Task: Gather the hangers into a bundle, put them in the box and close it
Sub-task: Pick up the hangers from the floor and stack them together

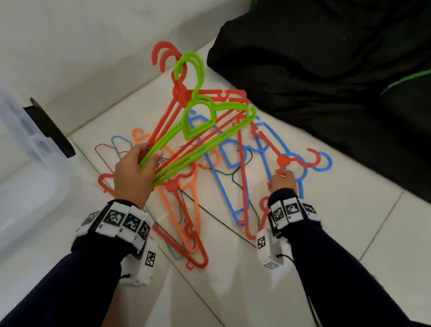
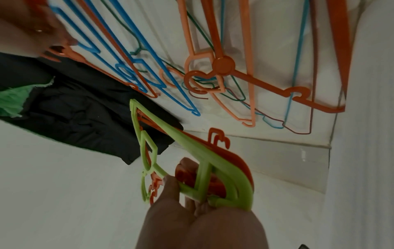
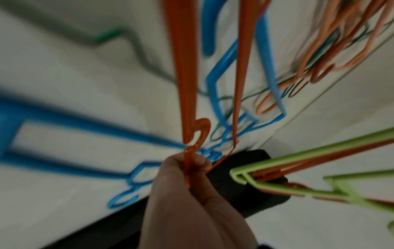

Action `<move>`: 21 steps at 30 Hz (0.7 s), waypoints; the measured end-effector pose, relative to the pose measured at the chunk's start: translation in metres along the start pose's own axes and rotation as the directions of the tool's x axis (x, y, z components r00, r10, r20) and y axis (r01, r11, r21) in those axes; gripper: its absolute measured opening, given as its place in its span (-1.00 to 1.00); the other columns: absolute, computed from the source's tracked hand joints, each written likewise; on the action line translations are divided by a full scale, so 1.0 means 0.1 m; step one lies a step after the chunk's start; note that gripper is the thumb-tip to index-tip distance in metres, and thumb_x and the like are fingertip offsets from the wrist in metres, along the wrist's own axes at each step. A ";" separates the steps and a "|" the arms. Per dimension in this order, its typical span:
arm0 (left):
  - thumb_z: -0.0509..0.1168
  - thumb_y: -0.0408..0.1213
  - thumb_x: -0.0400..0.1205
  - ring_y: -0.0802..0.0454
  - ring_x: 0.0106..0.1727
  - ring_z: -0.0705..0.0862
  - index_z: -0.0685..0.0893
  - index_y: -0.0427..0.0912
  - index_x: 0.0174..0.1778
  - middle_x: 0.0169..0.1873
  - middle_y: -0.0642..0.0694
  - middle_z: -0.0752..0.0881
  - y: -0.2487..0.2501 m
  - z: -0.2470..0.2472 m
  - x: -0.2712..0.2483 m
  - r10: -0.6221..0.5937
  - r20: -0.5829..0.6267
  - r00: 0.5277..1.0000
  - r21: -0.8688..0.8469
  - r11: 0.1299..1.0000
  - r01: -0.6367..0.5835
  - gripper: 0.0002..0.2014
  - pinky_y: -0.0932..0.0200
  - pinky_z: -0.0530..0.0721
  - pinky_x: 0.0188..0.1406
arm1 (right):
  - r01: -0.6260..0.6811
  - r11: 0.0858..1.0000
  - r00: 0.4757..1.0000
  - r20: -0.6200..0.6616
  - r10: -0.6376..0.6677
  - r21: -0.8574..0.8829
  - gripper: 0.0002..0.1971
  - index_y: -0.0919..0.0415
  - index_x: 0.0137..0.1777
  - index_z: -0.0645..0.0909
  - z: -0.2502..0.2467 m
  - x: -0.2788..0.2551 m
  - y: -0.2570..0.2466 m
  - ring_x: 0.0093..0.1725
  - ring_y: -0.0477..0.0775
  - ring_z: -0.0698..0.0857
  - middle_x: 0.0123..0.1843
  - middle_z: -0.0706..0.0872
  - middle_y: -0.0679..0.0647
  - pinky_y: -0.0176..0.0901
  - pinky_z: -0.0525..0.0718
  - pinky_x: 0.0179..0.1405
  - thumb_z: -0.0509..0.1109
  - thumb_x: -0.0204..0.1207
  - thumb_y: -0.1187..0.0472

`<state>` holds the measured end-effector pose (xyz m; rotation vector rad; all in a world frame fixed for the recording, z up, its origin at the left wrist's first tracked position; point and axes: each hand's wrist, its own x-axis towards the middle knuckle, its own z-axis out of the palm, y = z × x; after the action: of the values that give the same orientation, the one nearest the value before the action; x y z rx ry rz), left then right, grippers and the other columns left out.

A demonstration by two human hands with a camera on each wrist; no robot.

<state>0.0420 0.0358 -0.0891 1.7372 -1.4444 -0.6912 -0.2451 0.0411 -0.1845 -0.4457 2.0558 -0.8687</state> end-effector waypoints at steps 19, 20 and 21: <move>0.35 0.00 0.48 -0.16 -0.06 0.76 0.67 -0.17 0.13 -0.14 -0.18 0.78 1.00 -0.47 -0.36 0.198 0.233 0.952 0.010 0.979 -0.206 -0.61 -0.07 0.69 0.07 | 0.853 0.519 0.517 0.214 -0.828 -0.053 -0.80 0.34 0.01 0.73 -1.30 -1.51 -1.07 -0.30 -0.30 0.57 -0.20 0.62 -0.04 -0.64 0.48 -0.24 0.49 0.42 0.28; 0.34 0.02 0.47 -0.13 -0.04 0.75 0.67 -0.15 0.12 -0.12 -0.16 0.78 1.05 -0.44 -0.39 0.215 0.268 0.939 0.018 0.973 -0.228 -0.60 -0.02 0.67 0.08 | 0.867 0.497 0.494 0.198 -0.847 -0.034 -0.81 0.39 -0.02 0.73 -1.26 -1.55 -1.08 -0.31 -0.27 0.56 -0.18 0.60 0.01 -0.67 0.47 -0.23 0.50 0.40 0.31; 0.34 0.01 0.48 -0.10 -0.03 0.73 0.68 -0.14 0.12 -0.10 -0.13 0.78 1.10 -0.42 -0.43 0.237 0.302 0.923 0.028 0.966 -0.257 -0.62 0.05 0.64 0.07 | 0.876 0.482 0.479 0.192 -0.857 -0.033 -0.80 0.43 -0.02 0.72 -1.22 -1.58 -1.08 -0.30 -0.26 0.56 -0.16 0.58 0.04 -0.69 0.46 -0.21 0.50 0.39 0.33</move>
<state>0.0043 0.0786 0.0223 1.5077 -1.8752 -0.7966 -0.2512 0.1091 0.0322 -1.6988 1.6580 -1.2183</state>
